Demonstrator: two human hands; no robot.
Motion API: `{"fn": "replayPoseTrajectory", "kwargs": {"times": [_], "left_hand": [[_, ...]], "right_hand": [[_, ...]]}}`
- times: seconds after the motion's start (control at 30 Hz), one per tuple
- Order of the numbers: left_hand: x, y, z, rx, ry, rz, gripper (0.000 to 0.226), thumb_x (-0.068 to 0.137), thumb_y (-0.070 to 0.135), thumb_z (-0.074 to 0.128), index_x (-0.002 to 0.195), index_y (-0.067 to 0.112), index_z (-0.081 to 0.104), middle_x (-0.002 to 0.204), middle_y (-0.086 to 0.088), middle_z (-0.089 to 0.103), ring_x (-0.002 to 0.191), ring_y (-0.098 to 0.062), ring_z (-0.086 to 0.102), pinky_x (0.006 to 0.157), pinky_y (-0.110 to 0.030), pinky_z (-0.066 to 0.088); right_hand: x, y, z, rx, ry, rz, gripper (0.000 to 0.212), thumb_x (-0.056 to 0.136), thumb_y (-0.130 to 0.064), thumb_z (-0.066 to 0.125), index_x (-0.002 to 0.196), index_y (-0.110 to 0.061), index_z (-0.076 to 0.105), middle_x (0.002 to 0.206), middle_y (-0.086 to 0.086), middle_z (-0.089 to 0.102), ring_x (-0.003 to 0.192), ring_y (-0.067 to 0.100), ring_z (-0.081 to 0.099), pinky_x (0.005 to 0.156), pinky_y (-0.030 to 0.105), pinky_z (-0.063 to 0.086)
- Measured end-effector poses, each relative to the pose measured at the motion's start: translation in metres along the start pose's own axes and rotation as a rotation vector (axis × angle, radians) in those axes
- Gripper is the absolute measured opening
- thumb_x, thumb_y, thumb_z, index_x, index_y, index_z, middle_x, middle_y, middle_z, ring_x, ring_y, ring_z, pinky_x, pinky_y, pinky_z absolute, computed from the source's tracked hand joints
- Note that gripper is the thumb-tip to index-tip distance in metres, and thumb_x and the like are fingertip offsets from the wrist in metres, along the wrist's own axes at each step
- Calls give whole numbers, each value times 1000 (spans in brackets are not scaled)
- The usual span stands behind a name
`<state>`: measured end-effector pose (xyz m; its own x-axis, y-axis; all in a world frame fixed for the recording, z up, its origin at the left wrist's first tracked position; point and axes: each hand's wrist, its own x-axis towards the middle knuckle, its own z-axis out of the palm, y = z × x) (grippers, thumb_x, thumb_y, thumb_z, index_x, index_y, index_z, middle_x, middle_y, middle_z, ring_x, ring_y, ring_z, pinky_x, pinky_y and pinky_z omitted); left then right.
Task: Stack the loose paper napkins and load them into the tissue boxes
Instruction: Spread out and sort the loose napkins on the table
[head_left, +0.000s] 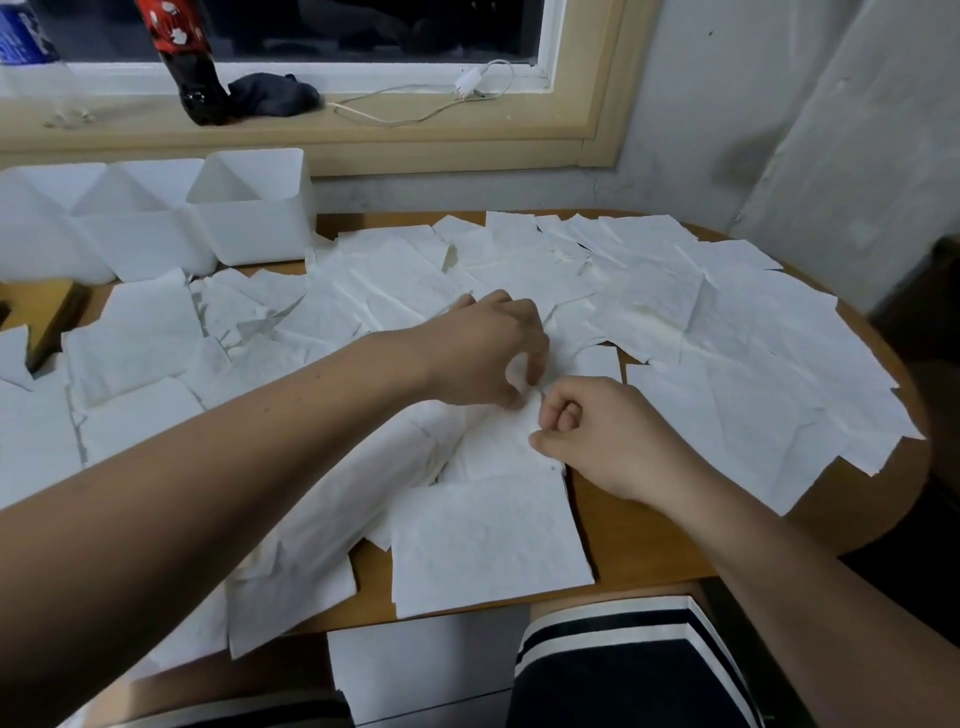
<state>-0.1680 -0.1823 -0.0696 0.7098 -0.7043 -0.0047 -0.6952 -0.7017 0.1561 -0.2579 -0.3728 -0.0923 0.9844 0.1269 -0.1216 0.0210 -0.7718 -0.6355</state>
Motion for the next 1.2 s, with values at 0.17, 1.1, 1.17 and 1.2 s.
{"fn": "replayPoseTrajectory", "kwargs": {"times": [0.17,1.1,1.17,1.2], "left_hand": [[-13,2,-24,-129,1,49,32,86,37,77,117,44,73,126,20,66,124,-10,53,104,-47,47],[-159,52,-11,-534,-118,-375,16,92,47,82,87,33,79,77,10,76,67,-5,70,71,-24,56],[-164,54,-1,-542,-138,-403,16,92,48,82,87,33,78,76,10,76,65,-4,69,70,-24,55],[-165,55,3,-548,-140,-413,16,92,47,82,88,33,78,76,11,75,64,-2,68,69,-22,54]], "right_hand": [[-9,-6,-9,70,143,-147,17,92,-20,77,84,-21,63,80,-8,61,73,5,58,62,14,43],[-88,15,-12,358,-189,-50,6,101,-20,74,101,-13,74,71,3,74,55,12,61,58,27,48],[-91,17,-5,324,-190,-31,6,100,-21,76,101,-16,73,73,0,74,58,8,64,58,27,50],[-92,18,-3,299,-189,-25,6,99,-23,76,101,-18,73,74,-2,74,61,8,66,59,28,51]]}}
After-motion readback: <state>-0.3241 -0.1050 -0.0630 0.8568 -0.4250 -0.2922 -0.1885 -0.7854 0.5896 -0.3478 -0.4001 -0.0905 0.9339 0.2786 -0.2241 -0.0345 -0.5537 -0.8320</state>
